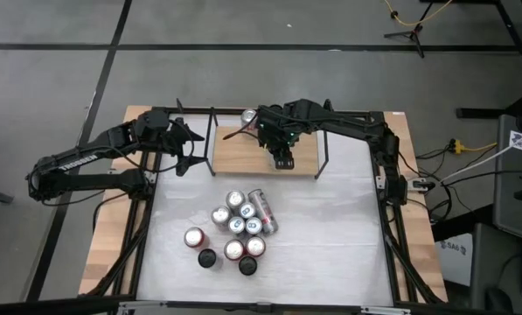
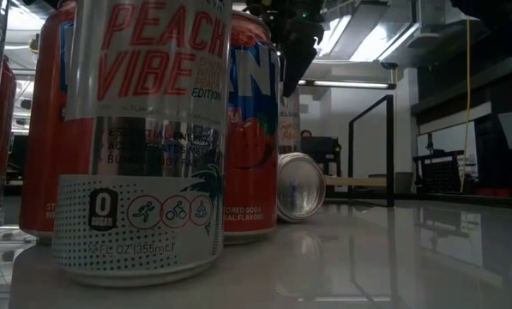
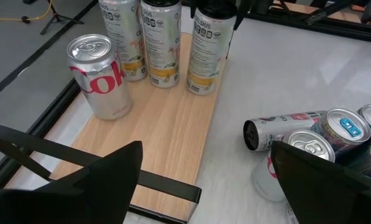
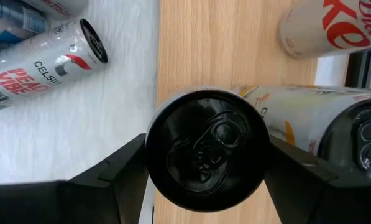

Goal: Place canned beverage on shelf
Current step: Put the white yellow soda can onto the shelf aligned with the other white yellow soda cans

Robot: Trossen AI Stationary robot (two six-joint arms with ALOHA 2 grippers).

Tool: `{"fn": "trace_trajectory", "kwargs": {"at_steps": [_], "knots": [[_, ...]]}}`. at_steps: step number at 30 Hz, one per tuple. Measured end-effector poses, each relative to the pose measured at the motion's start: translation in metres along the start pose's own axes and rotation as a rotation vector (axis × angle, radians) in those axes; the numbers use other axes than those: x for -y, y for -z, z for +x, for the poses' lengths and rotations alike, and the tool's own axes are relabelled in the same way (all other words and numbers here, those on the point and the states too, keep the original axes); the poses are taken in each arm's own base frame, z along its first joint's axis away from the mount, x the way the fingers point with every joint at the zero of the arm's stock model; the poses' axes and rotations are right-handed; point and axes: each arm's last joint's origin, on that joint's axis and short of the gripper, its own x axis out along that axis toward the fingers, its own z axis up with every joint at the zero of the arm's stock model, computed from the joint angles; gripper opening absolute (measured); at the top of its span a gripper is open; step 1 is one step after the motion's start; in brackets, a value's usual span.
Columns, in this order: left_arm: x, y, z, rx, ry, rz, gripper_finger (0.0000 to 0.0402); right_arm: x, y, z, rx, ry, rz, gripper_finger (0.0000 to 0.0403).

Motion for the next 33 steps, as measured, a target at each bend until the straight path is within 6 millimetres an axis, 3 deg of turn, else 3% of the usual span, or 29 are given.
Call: {"fn": "trace_trajectory", "kwargs": {"at_steps": [33], "knots": [[0.0000, 0.0000, -0.0001, 0.000, 0.000, -0.001, 0.0348, 0.0005, 0.0003, 0.0009, -0.019, 0.044, 0.005, 0.0262]]}}
